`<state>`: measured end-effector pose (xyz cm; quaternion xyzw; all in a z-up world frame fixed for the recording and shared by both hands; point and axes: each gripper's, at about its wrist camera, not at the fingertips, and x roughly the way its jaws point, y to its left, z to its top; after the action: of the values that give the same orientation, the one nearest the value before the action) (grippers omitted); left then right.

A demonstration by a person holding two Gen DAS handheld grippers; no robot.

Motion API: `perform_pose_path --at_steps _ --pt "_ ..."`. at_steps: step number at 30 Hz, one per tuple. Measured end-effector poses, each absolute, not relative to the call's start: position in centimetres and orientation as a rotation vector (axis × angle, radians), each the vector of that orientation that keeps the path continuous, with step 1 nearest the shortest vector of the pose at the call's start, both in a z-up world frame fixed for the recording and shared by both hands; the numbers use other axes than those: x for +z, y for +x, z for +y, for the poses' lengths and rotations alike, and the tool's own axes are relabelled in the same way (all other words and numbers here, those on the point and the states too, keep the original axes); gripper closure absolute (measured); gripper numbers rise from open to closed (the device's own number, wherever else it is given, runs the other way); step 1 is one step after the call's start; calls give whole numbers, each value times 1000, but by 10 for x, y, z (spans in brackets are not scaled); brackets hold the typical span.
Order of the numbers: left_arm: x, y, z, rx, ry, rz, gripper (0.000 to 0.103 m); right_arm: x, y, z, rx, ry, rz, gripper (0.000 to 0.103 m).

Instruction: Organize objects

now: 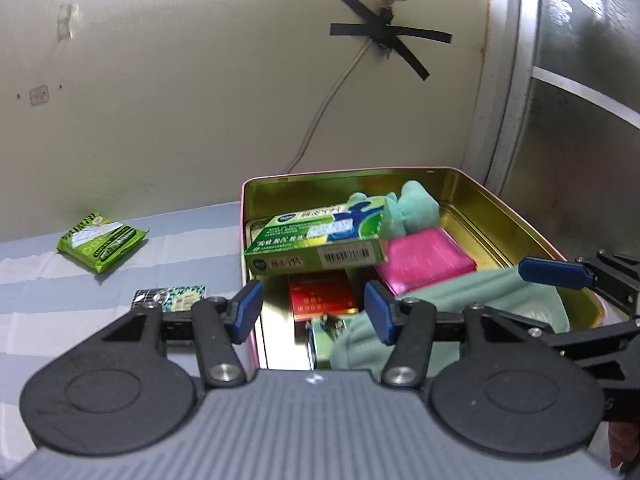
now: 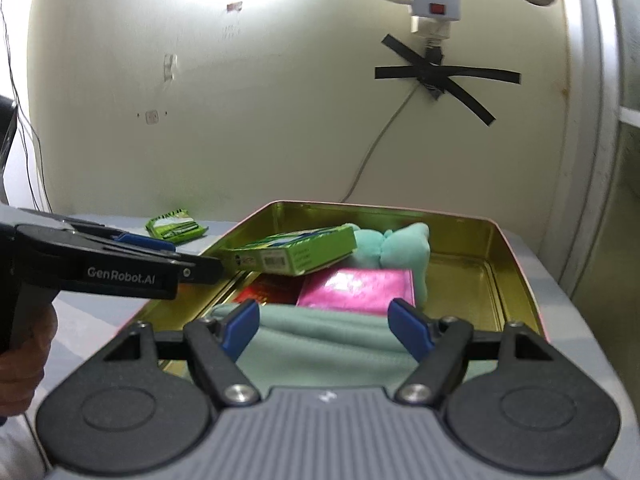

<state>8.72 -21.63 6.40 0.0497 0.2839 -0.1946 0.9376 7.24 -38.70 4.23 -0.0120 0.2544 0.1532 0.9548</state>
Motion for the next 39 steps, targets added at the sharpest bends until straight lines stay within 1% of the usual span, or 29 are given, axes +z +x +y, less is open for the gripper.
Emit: perform_pose_path --at_steps 13,25,28,29,30,39 --pt "66 36 -206 -396 131 548 44 50 11 -394 318 141 473 29" --pt "47 -2 -194 -391 145 551 44 39 -42 -395 299 244 454 30" --pt "41 -7 -186 -384 146 557 41 33 -47 -389 306 255 474 30" --pt "39 -9 -183 -379 145 556 36 31 -48 -387 309 257 480 30" --pt "37 -11 -180 -373 144 554 34 29 -50 -383 313 258 487 30" --pt "24 -13 -150 -338 141 564 34 24 -53 -350 355 213 527 30"
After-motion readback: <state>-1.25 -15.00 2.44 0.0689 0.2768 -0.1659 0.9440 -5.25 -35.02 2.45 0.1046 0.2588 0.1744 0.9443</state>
